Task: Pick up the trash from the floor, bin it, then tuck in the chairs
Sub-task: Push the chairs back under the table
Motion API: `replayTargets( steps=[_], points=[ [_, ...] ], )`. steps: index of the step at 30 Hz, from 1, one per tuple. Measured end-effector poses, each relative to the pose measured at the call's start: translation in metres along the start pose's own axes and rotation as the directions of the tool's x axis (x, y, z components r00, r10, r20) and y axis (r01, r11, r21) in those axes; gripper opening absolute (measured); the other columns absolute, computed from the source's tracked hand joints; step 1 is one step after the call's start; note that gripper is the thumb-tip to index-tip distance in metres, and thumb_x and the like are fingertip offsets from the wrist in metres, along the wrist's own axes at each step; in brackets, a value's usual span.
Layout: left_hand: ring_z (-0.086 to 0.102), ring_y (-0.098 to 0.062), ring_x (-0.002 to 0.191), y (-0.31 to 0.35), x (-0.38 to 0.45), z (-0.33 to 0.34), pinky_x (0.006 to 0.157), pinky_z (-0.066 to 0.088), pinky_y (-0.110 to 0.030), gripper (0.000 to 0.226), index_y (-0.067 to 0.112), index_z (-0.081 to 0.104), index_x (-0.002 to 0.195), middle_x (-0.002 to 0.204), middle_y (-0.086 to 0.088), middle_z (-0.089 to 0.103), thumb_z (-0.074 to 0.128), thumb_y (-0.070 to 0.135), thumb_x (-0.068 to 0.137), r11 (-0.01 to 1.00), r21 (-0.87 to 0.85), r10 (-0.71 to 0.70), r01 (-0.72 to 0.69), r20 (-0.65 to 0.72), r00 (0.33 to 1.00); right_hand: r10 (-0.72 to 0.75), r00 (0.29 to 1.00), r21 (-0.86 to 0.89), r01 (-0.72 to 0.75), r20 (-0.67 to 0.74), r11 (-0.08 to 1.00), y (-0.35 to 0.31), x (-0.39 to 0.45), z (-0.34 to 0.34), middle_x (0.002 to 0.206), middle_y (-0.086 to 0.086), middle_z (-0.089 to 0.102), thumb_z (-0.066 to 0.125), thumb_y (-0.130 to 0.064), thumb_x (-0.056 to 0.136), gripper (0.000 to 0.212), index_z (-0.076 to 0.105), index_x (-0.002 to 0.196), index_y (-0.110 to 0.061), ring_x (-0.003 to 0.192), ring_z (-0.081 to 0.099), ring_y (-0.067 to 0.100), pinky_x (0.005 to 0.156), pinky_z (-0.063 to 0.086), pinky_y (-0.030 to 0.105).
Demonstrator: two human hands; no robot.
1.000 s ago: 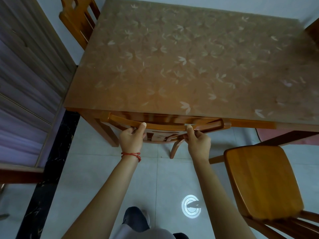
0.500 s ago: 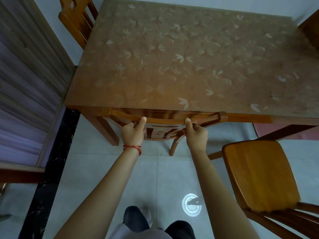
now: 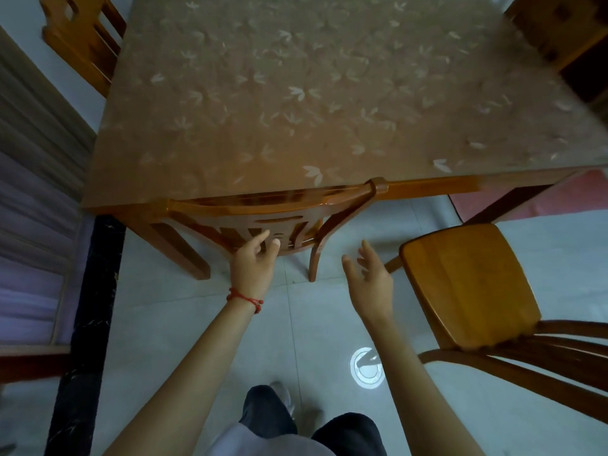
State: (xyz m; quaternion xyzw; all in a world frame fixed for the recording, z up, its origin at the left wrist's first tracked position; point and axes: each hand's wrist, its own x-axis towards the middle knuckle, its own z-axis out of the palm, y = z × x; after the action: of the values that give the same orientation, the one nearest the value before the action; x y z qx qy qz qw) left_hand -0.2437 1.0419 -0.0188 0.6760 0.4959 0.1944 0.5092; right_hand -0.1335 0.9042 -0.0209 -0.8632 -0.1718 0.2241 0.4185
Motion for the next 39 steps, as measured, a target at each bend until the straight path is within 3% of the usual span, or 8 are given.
replayTargets(
  steps=[4,10,18,24,26,30,36,39],
  points=[
    [0.038,-0.025,0.131,-0.001,-0.021,0.024,0.106,0.033,-0.038,0.046,0.009,0.045,0.133,0.14,-0.012,0.045,0.053,0.027,0.091,0.933,0.272,0.192,-0.236,0.181,0.965,-0.023,0.998,-0.134,0.015,-0.064,0.991,0.033,-0.02,-0.03,0.141,0.01,0.044,0.05,-0.037,0.091,0.057,0.032,0.142,-0.015,0.129,0.043,0.025,0.106,0.038,0.047],
    [0.037,-0.029,0.131,0.009,-0.054,0.073,0.105,0.029,-0.042,0.06,0.007,0.044,0.133,0.14,-0.012,0.045,0.039,0.045,0.087,0.652,0.493,0.391,-0.576,0.432,0.813,-0.041,0.987,-0.325,-0.011,-0.154,0.945,0.071,-0.046,-0.088,0.151,0.006,0.031,0.048,-0.039,0.093,0.058,0.03,0.143,-0.016,0.138,0.029,0.024,0.112,0.03,0.044],
    [0.061,-0.037,0.104,0.037,-0.103,0.15,0.082,0.05,-0.049,0.055,0.001,0.061,0.111,0.114,-0.019,0.064,0.038,0.041,0.081,0.328,0.433,0.459,-0.839,0.703,0.543,0.038,0.946,-0.427,-0.182,-0.323,0.886,0.136,-0.091,-0.156,0.152,0.006,0.03,0.047,-0.045,0.091,0.061,0.03,0.143,-0.017,0.138,0.029,0.029,0.111,0.026,0.046],
    [0.061,-0.035,0.106,0.045,-0.146,0.206,0.081,0.051,-0.047,0.056,0.003,0.06,0.115,0.116,-0.018,0.064,0.041,0.043,0.082,0.138,0.25,0.45,-0.959,0.846,0.285,0.158,0.863,-0.376,-0.365,-0.48,0.852,0.181,-0.139,-0.184,0.15,0.008,0.034,0.048,-0.044,0.092,0.058,0.033,0.141,-0.017,0.136,0.034,0.029,0.11,0.029,0.042],
    [0.061,-0.035,0.106,0.048,-0.16,0.222,0.08,0.052,-0.047,0.055,0.003,0.061,0.114,0.116,-0.018,0.064,0.046,0.043,0.081,0.069,0.164,0.442,-0.984,0.879,0.177,0.208,0.81,-0.318,-0.432,-0.548,0.844,0.191,-0.157,-0.186,0.148,0.01,0.036,0.049,-0.042,0.092,0.057,0.036,0.14,-0.015,0.135,0.035,0.03,0.109,0.029,0.042],
    [0.062,-0.036,0.104,0.049,-0.183,0.252,0.078,0.052,-0.049,0.057,0.001,0.063,0.111,0.113,-0.019,0.065,0.078,0.033,0.066,-0.052,-0.027,0.428,-0.998,0.902,-0.047,0.347,0.668,-0.172,-0.582,-0.659,0.794,0.205,-0.191,-0.18,0.15,0.01,0.033,0.048,-0.042,0.092,0.058,0.034,0.141,-0.015,0.137,0.032,0.028,0.111,0.025,0.04],
    [0.062,-0.035,0.104,0.042,-0.217,0.276,0.082,0.051,-0.047,0.058,0.002,0.063,0.11,0.112,-0.018,0.066,0.079,0.033,0.064,-0.16,-0.296,0.359,-0.941,0.871,-0.335,0.478,0.396,0.077,-0.702,-0.784,0.708,0.217,-0.25,-0.153,0.14,0.017,0.046,0.052,-0.037,0.089,0.054,0.044,0.134,-0.008,0.128,0.044,0.035,0.102,0.038,0.046],
    [0.062,-0.035,0.104,0.033,-0.238,0.281,0.084,0.05,-0.048,0.057,0.001,0.062,0.112,0.112,-0.018,0.066,0.078,0.031,0.067,-0.194,-0.402,0.317,-0.895,0.838,-0.445,0.536,0.261,0.193,-0.737,-0.803,0.648,0.218,-0.281,-0.139,0.139,0.018,0.047,0.051,-0.037,0.088,0.055,0.045,0.133,-0.006,0.127,0.044,0.036,0.1,0.039,0.048]
  ],
)
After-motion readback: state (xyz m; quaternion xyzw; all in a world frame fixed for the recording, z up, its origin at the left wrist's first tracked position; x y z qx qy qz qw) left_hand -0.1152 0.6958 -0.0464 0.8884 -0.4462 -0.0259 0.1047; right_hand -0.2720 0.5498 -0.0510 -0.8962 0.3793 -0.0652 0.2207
